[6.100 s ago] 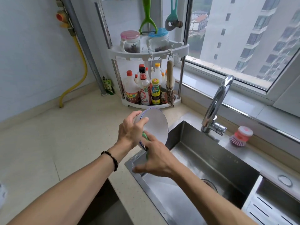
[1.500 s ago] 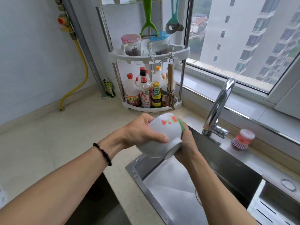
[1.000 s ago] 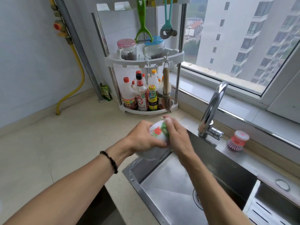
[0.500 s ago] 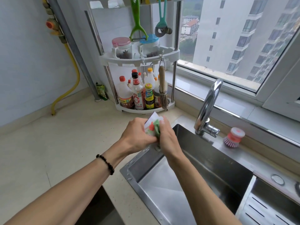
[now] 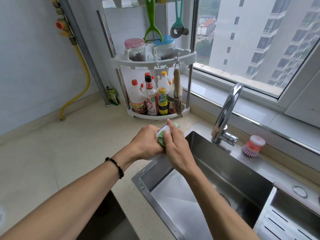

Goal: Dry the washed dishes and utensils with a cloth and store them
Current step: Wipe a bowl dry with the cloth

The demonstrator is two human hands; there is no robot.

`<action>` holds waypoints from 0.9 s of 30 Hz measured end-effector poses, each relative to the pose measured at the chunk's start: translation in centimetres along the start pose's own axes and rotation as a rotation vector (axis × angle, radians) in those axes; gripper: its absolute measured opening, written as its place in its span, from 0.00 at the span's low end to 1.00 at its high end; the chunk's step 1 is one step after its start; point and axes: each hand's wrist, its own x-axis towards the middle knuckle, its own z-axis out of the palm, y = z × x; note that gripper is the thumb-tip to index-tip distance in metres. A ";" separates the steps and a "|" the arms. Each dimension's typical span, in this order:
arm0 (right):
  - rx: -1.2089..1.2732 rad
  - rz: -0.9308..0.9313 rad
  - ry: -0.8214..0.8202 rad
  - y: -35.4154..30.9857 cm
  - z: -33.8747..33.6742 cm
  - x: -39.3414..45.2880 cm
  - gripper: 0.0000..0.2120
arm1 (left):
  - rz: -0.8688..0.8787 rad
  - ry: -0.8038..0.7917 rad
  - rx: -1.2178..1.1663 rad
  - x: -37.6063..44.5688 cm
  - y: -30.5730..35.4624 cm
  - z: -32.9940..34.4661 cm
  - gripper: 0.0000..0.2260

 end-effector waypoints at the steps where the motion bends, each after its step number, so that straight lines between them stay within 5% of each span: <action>1: 0.034 -0.006 -0.007 0.3 0.1 -0.2 0.21 | 0.012 -0.025 0.011 -0.3 0.1 -0.1 0.06; 5: 0.589 0.263 -0.081 0.3 -1.7 0.5 0.16 | 0.026 -0.185 -0.069 -1.2 1.0 -1.2 0.08; 8: 0.792 0.468 -0.148 1.2 -2.8 0.8 0.24 | -0.004 -0.232 -0.207 -1.6 1.0 -1.8 0.16; 12: 0.740 0.535 -0.040 1.8 -2.1 0.5 0.34 | -0.100 -0.314 -0.297 -2.0 0.4 -1.9 0.22; 16: 0.463 0.327 0.000 1.6 -2.6 0.7 0.18 | -0.152 -0.368 -0.149 -1.5 0.9 -2.0 0.21; 24: -0.014 0.129 0.069 1.1 0.2 -0.8 0.20 | -0.115 -0.140 -0.048 -1.1 0.1 0.9 0.08; 27: 0.169 0.248 0.111 1.4 0.0 -0.5 0.21 | -0.035 -0.087 0.053 -1.1 0.6 1.3 0.09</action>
